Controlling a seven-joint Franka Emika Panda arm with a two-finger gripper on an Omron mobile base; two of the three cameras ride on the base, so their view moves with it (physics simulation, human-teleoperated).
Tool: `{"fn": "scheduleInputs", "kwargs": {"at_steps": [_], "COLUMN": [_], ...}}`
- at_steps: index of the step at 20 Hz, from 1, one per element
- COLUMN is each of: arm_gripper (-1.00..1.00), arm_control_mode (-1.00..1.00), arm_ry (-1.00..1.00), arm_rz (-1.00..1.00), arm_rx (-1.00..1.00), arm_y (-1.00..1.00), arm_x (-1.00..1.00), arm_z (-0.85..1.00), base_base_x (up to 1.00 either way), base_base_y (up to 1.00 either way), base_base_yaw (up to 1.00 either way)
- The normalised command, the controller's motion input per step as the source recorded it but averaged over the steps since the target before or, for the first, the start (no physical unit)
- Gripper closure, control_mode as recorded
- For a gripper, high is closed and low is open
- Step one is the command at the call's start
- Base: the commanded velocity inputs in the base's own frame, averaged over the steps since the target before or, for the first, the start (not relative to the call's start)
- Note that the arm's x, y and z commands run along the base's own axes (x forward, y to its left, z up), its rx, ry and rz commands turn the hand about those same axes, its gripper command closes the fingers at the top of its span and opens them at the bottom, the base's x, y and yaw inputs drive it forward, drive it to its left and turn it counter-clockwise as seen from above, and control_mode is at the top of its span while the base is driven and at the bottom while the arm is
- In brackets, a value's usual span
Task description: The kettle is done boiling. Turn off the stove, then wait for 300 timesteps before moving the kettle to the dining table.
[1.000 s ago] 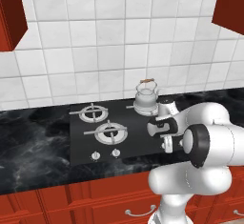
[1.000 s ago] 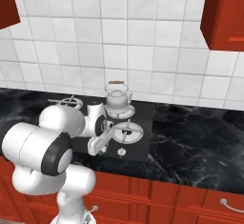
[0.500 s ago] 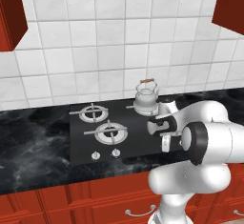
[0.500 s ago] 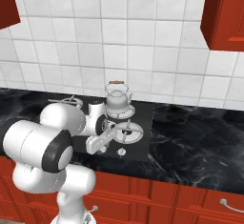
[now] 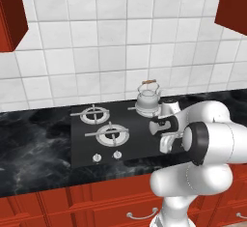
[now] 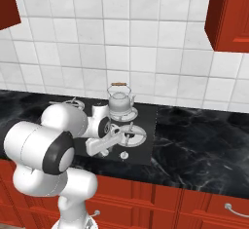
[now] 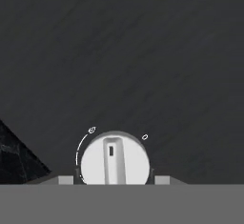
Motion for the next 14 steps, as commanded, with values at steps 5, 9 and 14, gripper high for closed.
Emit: {"fn": "scheduleInputs", "kwargs": {"at_steps": [5, 9, 14], "arm_gripper": [1.00, 1.00, 1.00], "arm_control_mode": [-1.00, -1.00, -1.00], "arm_ry": [-0.03, -0.05, -0.05], "arm_rz": [-0.27, -0.27, -0.28], "arm_rx": [0.03, 0.07, 0.07], "arm_y": [-0.02, -0.07, -0.01], "arm_x": [-0.15, -0.23, -0.19], "arm_z": [-0.07, -0.05, -0.04], "base_base_x": [0.00, 0.00, 0.00], "base_base_y": [0.00, 0.00, 0.00], "base_base_yaw": [0.00, 0.00, 0.00]}}
